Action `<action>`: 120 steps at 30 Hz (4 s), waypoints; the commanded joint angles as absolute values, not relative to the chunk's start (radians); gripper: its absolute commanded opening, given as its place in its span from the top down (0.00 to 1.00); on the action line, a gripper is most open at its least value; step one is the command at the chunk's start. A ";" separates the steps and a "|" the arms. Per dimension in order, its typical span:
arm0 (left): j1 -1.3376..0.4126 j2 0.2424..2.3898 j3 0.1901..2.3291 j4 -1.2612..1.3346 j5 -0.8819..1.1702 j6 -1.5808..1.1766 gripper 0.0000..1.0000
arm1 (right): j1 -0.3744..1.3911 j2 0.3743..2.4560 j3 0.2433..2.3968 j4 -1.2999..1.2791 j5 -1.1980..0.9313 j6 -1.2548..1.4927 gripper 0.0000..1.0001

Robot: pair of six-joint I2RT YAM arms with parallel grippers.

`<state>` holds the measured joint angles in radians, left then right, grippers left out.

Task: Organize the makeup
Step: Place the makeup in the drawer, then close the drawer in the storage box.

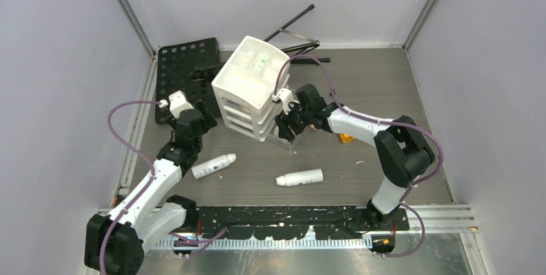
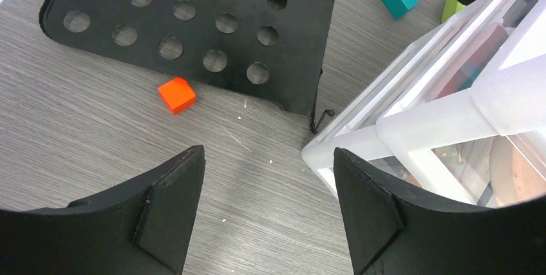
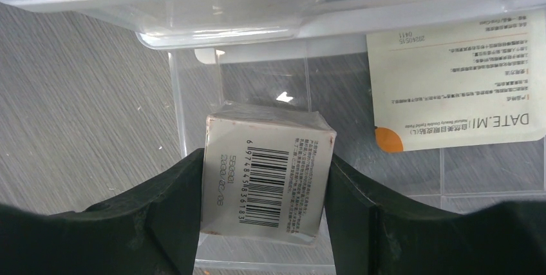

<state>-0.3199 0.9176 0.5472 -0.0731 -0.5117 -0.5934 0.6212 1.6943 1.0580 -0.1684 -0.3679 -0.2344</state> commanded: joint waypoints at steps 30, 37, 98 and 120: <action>-0.324 0.893 0.571 -0.061 -0.531 -0.589 0.25 | 0.629 1.658 1.073 -0.135 -0.322 -0.286 0.32; -0.324 0.893 0.571 -0.060 -0.531 -0.589 0.25 | 0.630 1.639 1.072 -0.129 -0.310 -0.287 0.09; -0.317 1.028 0.975 -0.144 -0.452 -0.420 0.08 | 0.591 1.339 0.906 -0.431 0.504 0.602 0.08; -0.191 1.214 1.025 0.034 -0.049 -0.404 0.11 | 0.591 1.474 0.941 -0.393 0.494 0.608 0.11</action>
